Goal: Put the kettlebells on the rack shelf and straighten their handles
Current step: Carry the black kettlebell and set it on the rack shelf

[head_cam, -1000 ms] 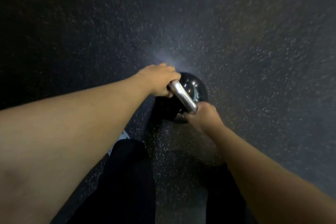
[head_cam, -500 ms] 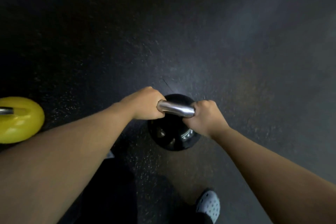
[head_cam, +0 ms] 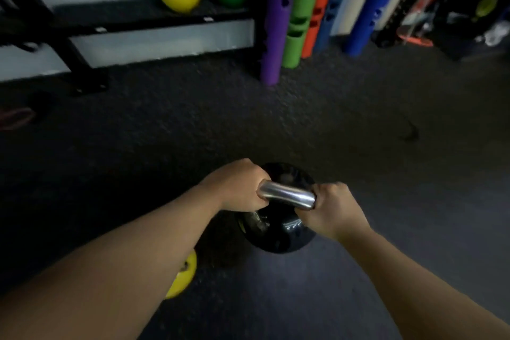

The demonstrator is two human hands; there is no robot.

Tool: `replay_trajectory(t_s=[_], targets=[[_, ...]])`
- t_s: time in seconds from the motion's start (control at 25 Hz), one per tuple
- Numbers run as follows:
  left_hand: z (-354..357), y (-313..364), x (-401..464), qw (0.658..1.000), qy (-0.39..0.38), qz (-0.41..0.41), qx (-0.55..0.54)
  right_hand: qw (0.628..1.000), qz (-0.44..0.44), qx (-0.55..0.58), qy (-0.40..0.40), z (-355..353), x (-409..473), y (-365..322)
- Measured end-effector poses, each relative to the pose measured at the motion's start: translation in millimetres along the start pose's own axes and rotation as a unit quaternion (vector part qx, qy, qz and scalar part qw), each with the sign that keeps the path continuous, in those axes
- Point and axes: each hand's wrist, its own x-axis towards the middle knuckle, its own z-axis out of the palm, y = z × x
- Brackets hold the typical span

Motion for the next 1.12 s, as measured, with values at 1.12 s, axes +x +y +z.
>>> replay_trajectory(t_s=[1.12], targets=[[-539.0,-709.5,169.6,0.936,0.269,-0.166,0.157,0.967,-0.238,-0.083,-0.024,171.4,800.8,-572.3]])
